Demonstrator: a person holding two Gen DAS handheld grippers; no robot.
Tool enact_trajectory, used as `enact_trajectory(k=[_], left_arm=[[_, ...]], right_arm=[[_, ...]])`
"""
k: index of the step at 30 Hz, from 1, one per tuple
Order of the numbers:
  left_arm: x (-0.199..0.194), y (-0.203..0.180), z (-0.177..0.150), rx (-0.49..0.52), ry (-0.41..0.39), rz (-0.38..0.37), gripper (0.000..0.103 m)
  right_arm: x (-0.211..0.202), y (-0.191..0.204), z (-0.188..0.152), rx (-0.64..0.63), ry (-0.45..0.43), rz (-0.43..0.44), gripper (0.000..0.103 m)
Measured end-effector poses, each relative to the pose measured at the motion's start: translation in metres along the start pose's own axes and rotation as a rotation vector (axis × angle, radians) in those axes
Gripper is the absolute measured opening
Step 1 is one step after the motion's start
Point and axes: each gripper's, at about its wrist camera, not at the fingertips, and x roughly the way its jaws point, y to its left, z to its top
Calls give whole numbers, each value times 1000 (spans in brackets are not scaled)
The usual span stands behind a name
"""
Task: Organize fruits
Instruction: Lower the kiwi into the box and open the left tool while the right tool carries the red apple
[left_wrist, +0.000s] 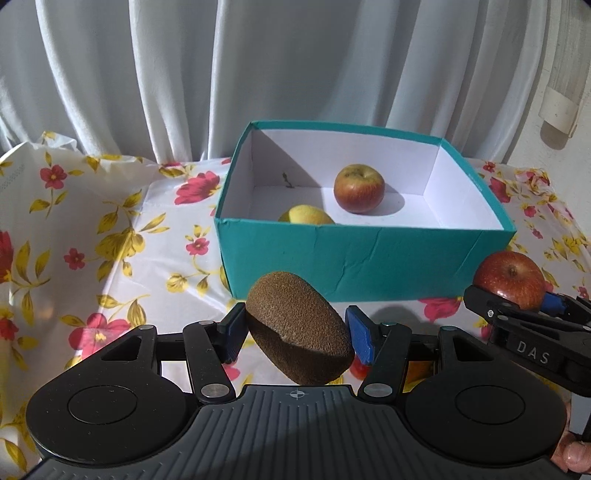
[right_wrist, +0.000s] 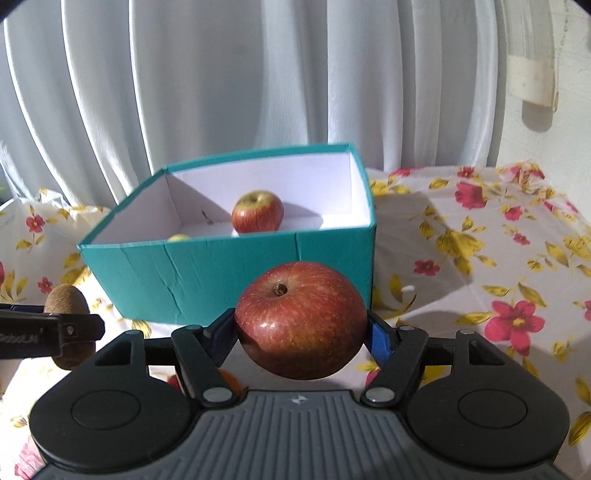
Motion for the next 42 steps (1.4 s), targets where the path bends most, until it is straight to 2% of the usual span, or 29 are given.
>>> enact_trajectory(k=[4, 8, 18, 24, 31, 42], left_arm=[[-7, -7, 22, -5, -43, -4, 62], [-9, -15, 43, 7, -109, 30, 62], [21, -26, 83, 22, -174, 93, 62], [51, -33, 93, 39, -184, 90, 62], [89, -30, 96, 29, -132, 84, 62], [107, -34, 96, 51, -113, 81, 62]], right_arm=[[-15, -3, 10, 1, -54, -4, 71], [-25, -7, 19, 3, -91, -11, 71], [-36, -15, 27, 19, -133, -28, 71], [-37, -20, 32, 25, -150, -47, 71], [-41, -26, 33, 41, -162, -64, 71], [-42, -30, 35, 51, -177, -78, 71]])
